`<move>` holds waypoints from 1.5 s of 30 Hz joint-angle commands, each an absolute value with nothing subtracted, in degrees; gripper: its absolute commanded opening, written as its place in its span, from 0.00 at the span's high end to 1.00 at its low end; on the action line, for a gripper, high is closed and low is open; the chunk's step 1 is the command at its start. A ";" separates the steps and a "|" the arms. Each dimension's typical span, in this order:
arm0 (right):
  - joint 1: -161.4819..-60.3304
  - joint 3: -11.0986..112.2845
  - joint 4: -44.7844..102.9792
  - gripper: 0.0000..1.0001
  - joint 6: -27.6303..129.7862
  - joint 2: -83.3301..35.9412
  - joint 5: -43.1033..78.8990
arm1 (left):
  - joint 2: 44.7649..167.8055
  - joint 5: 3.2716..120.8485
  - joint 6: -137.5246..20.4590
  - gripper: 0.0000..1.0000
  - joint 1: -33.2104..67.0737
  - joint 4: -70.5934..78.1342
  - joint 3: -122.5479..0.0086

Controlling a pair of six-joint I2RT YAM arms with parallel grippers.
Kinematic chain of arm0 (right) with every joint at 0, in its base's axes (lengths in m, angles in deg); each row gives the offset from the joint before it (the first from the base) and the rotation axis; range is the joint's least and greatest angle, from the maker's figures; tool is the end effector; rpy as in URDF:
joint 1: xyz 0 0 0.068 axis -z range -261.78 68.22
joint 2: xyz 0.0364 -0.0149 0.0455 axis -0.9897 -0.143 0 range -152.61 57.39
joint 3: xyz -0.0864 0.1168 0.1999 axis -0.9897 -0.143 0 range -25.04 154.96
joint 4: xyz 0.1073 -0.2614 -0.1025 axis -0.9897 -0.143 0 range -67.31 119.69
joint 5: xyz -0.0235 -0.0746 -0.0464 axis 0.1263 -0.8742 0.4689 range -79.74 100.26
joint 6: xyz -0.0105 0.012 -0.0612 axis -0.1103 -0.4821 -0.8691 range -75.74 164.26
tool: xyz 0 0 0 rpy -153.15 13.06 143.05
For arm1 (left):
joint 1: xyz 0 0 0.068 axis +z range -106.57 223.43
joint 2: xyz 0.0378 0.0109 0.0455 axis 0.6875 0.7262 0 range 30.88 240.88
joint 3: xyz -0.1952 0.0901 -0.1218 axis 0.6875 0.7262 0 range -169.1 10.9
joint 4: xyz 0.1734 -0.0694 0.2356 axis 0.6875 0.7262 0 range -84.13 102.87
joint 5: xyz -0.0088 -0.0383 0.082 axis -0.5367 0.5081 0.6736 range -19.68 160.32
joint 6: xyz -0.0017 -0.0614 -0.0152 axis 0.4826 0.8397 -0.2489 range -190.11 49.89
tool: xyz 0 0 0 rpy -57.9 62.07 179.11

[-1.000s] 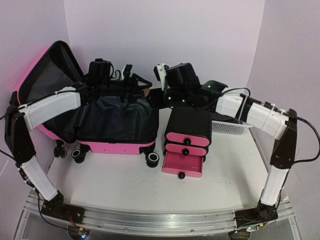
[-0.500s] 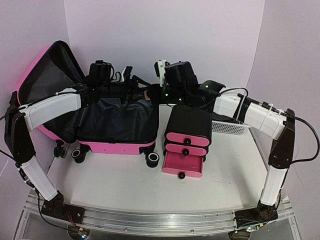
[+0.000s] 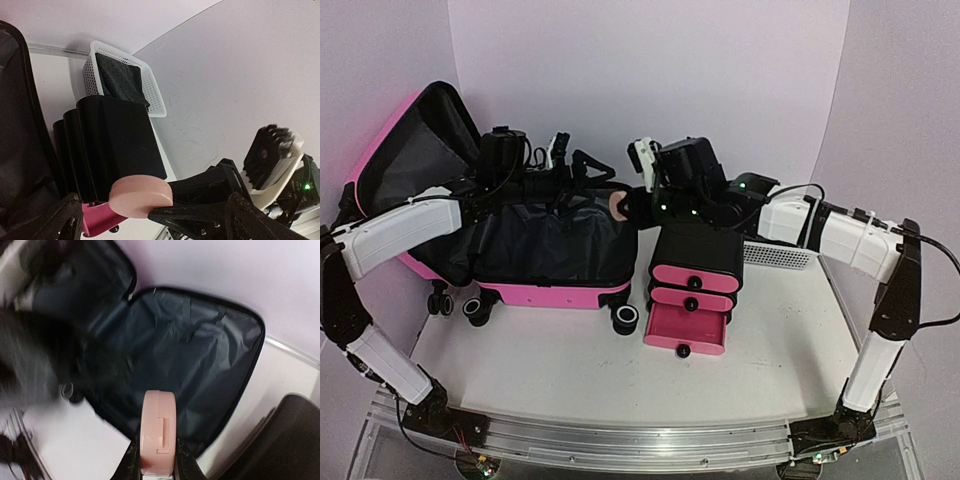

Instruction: Open, take out, and arrange the luggage

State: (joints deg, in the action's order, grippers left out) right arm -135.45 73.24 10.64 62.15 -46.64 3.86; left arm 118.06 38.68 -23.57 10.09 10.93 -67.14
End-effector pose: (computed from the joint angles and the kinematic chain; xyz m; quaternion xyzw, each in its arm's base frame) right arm 0.2884 0.3830 0.3235 -0.2298 0.8097 0.2763 0.4639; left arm 0.3307 -0.2480 0.3360 0.0791 0.7734 -0.5444 0.3150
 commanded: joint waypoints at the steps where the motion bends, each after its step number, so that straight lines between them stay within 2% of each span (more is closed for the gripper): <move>1: -135.44 65.80 5.34 0.95 48.62 -36.58 16.79 | 110.70 43.28 -31.16 0.01 13.20 13.42 -64.29; 3: -135.45 64.00 -3.12 0.93 42.29 -34.50 22.35 | 108.95 46.70 -34.94 0.01 14.53 18.84 -63.98; 5: -135.48 63.68 -11.88 1.00 39.79 -34.09 22.27 | 107.58 50.31 -39.68 0.01 14.98 23.62 -64.30; 7: -135.44 63.30 -18.56 1.00 38.95 -34.51 21.14 | 106.58 53.56 -42.91 0.01 15.04 26.71 -64.42; 14: -135.82 60.80 -27.56 1.00 38.27 -38.20 17.95 | 107.39 54.35 -44.45 0.01 15.13 29.16 -65.70; 18: -136.70 61.63 -29.23 1.00 38.04 -42.45 13.02 | 108.92 53.01 -43.68 0.01 15.13 29.17 -66.71; 24: -139.38 64.02 -29.48 1.00 39.32 -49.24 -2.40 | 109.87 52.49 -43.49 0.01 15.09 29.17 -67.97; 37: -143.35 62.68 -21.38 1.00 41.61 -58.60 -28.03 | 107.78 53.53 -43.98 0.01 15.13 29.80 -67.49; 44: -143.38 62.94 -18.76 1.00 40.17 -62.54 -30.82 | 106.33 54.23 -44.27 0.00 15.09 30.44 -67.24; 45: -143.39 63.18 -18.78 0.97 39.95 -62.86 -30.75 | 106.17 54.24 -44.35 0.01 15.12 30.56 -67.24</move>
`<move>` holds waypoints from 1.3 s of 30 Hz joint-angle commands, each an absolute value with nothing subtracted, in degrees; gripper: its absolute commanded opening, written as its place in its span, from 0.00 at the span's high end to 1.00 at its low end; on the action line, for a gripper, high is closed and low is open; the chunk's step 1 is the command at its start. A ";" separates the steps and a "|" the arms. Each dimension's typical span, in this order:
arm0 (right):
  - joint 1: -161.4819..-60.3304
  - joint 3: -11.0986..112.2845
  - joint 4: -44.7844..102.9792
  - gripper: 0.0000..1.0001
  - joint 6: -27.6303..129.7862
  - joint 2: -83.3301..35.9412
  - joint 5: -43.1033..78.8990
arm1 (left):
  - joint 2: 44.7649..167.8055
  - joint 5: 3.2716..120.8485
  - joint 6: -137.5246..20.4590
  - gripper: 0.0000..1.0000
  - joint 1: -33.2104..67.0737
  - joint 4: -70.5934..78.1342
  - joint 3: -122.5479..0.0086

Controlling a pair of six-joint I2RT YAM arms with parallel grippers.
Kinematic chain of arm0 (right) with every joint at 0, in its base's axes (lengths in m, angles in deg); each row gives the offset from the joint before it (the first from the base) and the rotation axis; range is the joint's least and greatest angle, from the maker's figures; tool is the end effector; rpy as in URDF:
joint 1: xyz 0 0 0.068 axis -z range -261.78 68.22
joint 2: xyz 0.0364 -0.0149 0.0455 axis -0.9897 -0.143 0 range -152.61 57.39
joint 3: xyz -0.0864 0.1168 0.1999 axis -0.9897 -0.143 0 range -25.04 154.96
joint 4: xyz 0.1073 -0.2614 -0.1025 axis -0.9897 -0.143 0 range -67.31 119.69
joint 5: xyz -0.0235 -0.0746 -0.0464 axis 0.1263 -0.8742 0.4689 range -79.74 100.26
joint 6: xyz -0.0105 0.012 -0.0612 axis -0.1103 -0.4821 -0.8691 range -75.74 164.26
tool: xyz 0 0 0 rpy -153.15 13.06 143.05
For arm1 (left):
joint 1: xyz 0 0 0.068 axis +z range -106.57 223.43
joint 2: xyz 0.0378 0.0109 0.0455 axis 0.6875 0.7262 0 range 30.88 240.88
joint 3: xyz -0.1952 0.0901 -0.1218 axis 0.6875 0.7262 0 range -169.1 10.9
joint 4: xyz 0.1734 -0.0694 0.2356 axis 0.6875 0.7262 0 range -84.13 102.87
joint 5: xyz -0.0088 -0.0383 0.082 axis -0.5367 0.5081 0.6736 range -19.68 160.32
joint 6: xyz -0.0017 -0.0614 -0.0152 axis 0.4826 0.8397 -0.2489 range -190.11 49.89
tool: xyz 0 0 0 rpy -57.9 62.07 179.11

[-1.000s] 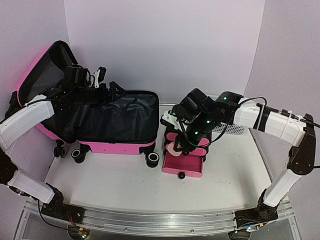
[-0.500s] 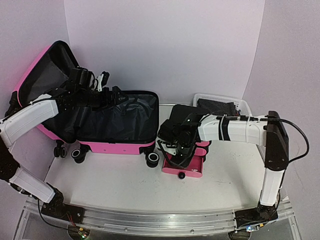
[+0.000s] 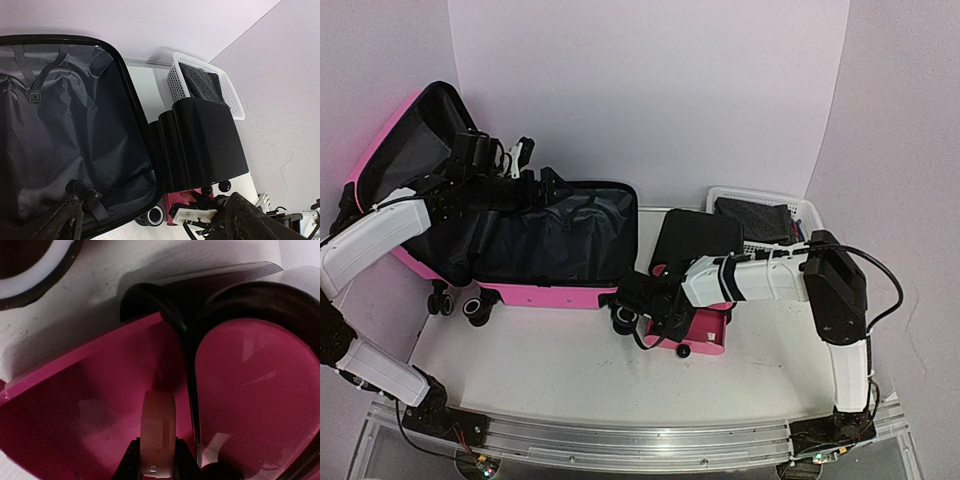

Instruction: Open, take out, and arrange the luggage

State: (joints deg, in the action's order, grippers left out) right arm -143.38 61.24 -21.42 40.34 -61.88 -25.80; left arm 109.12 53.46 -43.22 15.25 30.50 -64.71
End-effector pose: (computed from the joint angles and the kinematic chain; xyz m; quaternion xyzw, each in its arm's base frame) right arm 0.2252 0.3563 0.1023 -0.5005 0.8072 -0.2472 0.1920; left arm 0.3175 -0.1860 0.3374 0.0858 0.8437 -0.3491 0.3987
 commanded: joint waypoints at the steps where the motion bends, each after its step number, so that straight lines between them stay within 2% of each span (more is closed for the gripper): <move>1: -143.40 63.12 -18.74 0.89 39.88 -62.84 -30.32 | 106.07 54.24 -44.36 0.01 15.12 30.64 -67.24; 4: -143.41 62.47 -19.12 0.67 39.55 -61.49 -27.65 | 105.62 54.40 -44.40 0.01 15.13 30.74 -67.24; 7: -143.42 63.14 -22.31 0.50 39.86 -58.52 -23.41 | 105.45 54.74 -44.58 0.01 15.13 30.86 -67.06; 11: -143.41 66.53 -29.32 0.39 40.94 -54.99 -13.85 | 105.90 54.61 -44.62 0.00 15.13 30.83 -67.27; 16: -143.42 67.56 -34.33 0.36 42.84 -50.35 -5.89 | 106.63 54.24 -44.54 0.01 15.13 30.82 -67.42; 19: -143.45 66.60 -34.77 0.38 42.14 -48.79 3.19 | 106.95 54.24 -44.54 0.00 15.13 30.81 -67.41; 21: -143.39 65.51 -34.17 0.44 41.20 -49.45 10.21 | 107.12 54.07 -44.54 0.00 15.12 30.79 -67.41; 23: -143.43 65.50 -33.83 0.58 41.29 -51.99 14.23 | 107.24 54.06 -44.37 0.01 15.13 30.83 -67.41; 24: -143.40 65.84 -33.84 0.61 41.58 -53.47 14.70 | 107.25 54.11 -44.36 0.01 15.09 30.79 -67.46; 28: -143.50 67.20 -33.14 0.65 41.80 -58.53 15.38 | 106.64 54.32 -44.45 0.00 15.13 30.88 -67.42; 33: -144.24 68.87 -32.79 0.51 40.64 -63.53 11.13 | 105.49 55.10 -44.96 0.01 15.12 31.32 -67.00; 39: -144.23 68.03 -30.29 0.29 41.43 -63.82 -7.32 | 104.81 55.50 -45.22 0.01 15.13 31.80 -66.88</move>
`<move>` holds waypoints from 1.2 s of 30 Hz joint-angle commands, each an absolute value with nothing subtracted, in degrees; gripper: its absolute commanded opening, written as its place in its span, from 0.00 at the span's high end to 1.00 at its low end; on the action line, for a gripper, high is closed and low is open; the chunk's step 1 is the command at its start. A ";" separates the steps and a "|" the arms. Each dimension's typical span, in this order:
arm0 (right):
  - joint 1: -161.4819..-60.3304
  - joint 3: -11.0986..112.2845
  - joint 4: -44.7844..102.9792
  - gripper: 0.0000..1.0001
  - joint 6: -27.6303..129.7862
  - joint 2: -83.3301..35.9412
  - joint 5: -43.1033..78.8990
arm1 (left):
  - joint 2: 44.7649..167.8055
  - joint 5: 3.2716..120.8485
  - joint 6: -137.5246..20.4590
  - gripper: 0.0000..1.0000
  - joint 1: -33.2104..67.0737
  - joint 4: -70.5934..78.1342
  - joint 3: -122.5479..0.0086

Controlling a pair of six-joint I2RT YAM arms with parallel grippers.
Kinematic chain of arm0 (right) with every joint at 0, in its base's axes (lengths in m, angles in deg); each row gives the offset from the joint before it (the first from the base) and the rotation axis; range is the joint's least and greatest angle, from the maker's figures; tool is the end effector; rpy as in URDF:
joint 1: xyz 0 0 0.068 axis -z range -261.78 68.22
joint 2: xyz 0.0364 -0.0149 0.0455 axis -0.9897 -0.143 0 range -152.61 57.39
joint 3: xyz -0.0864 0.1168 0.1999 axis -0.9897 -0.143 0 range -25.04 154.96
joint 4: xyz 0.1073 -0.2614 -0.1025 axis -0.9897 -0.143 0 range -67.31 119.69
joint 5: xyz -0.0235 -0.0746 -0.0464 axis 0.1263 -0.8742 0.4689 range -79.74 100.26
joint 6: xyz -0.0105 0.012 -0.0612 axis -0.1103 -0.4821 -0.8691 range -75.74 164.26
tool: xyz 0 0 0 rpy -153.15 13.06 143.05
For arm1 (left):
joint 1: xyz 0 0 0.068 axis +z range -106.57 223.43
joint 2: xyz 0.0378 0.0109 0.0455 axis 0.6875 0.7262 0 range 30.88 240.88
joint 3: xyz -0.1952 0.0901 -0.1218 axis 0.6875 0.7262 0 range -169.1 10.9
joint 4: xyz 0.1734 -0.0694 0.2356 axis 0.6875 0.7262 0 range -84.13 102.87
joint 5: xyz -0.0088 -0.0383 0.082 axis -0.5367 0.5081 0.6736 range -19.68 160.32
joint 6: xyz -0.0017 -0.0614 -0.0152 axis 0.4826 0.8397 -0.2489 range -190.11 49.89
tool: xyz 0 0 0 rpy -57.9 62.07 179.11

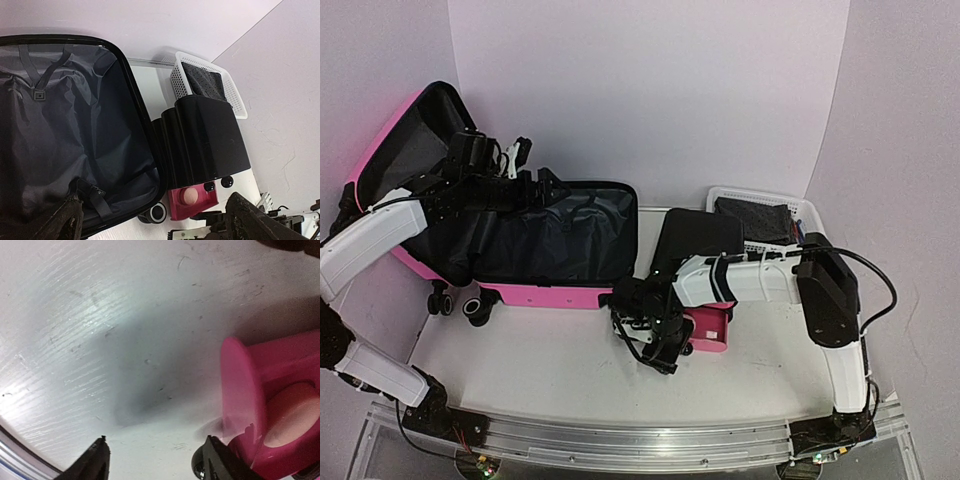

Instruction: Open, take out, and arrange the luggage

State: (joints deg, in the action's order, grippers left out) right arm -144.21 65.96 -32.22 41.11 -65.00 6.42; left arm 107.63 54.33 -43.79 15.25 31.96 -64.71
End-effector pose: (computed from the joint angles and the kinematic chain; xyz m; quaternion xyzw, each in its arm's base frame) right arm 0.1953 0.3670 0.0938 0.5419 -0.8393 0.0434 0.0084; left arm 0.3115 -0.1820 0.3435 0.0861 0.8441 -0.3417 0.4041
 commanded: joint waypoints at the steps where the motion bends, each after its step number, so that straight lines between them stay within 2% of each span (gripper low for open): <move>1: -144.20 67.49 -29.51 0.26 41.23 -63.55 -9.53 | 104.74 55.59 -45.19 0.01 15.12 31.79 -66.88; 5: -143.92 67.67 -26.85 0.16 39.87 -64.02 -15.92 | 104.88 55.34 -45.09 0.01 15.13 31.91 -66.88; 13: -142.11 69.22 -25.96 0.10 38.63 -66.98 -19.50 | 104.13 55.53 -45.65 0.00 15.17 32.39 -66.89; 18: -142.10 67.86 -25.39 0.02 36.76 -65.37 -18.83 | 103.96 55.91 -45.85 0.01 15.21 32.68 -66.75; 26: -142.44 64.99 -24.28 0.02 36.71 -57.55 -8.88 | 104.88 55.41 -45.86 0.01 15.22 32.68 -67.15; 32: -142.51 65.65 -24.89 0.03 41.28 -49.03 10.91 | 106.13 54.83 -45.81 0.01 15.22 32.64 -66.86; 36: -142.30 66.49 -24.89 0.04 47.64 -43.77 10.34 | 107.96 52.62 -46.71 0.04 15.22 32.61 -66.61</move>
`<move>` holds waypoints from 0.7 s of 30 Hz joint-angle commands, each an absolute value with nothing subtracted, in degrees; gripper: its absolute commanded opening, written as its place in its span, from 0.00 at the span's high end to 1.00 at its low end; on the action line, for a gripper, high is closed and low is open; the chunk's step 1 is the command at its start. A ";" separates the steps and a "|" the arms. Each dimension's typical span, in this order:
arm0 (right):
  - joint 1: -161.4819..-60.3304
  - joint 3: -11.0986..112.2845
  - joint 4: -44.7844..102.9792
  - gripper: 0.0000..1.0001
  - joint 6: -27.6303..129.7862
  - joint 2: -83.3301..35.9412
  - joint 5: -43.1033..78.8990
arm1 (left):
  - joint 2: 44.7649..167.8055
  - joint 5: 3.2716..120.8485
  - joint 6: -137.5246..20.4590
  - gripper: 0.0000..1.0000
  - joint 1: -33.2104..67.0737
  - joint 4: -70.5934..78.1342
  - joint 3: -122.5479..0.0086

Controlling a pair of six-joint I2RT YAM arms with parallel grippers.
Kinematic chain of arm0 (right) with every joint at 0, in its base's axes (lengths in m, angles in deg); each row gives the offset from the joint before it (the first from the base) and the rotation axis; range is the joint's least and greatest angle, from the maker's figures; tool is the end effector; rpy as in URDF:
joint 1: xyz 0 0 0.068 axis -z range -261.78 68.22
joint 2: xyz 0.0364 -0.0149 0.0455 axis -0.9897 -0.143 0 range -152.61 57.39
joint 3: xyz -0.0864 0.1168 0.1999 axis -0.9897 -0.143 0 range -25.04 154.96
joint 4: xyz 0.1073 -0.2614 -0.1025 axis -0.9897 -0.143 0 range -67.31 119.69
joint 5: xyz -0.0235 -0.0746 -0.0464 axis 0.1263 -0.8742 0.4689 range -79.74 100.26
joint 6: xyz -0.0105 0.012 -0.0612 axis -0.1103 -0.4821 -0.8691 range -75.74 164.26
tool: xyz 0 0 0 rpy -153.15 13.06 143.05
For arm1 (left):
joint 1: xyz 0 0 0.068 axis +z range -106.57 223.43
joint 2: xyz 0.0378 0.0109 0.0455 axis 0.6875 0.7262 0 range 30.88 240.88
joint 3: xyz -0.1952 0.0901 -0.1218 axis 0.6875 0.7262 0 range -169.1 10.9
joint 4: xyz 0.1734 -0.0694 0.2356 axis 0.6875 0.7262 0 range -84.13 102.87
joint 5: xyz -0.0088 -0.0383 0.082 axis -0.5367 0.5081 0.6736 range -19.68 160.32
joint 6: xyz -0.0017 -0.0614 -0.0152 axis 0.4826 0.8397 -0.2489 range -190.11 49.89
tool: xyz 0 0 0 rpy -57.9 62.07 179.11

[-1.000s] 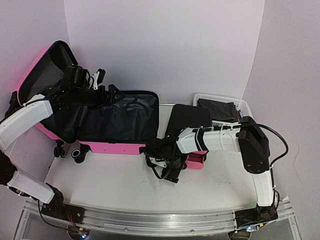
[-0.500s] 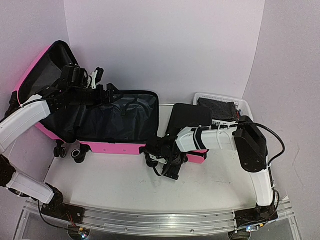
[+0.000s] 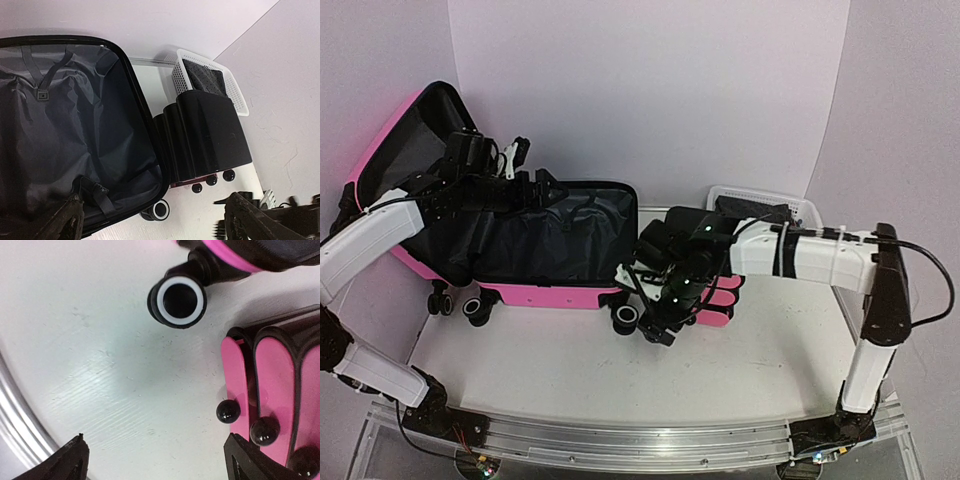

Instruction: Open, take out, and arrange the luggage

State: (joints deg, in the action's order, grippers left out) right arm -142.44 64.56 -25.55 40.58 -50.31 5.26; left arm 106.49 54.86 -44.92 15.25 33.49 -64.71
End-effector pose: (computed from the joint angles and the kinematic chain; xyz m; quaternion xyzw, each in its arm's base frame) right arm 0.2085 0.3623 0.1905 -0.5210 0.8401 0.0311 0.1478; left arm 0.3064 -0.1788 0.3473 0.0917 0.8456 -0.3333 0.4068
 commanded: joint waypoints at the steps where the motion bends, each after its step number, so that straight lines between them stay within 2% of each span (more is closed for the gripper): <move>1: -142.06 66.41 -24.95 0.07 49.20 -41.93 8.50 | 108.42 51.84 -46.69 0.05 15.15 32.59 -66.40; 6: -136.80 61.18 -28.03 0.25 59.11 -33.94 1.02 | 109.86 49.38 -45.21 0.09 14.50 32.14 -65.02; 14: -124.77 39.91 -28.75 0.41 77.57 -17.55 -1.29 | 110.23 48.97 -44.44 0.10 13.81 30.61 -63.81; 16: -121.98 35.86 -27.29 0.38 81.10 -16.98 0.14 | 110.54 48.60 -44.11 0.10 13.69 30.18 -63.87; 18: -118.58 31.70 -23.66 0.32 82.87 -17.07 3.60 | 110.83 48.26 -43.70 0.10 13.51 29.56 -63.88; 21: -114.29 23.69 -13.67 0.10 85.84 -16.13 10.36 | 110.76 47.63 -43.16 0.10 13.31 29.21 -63.79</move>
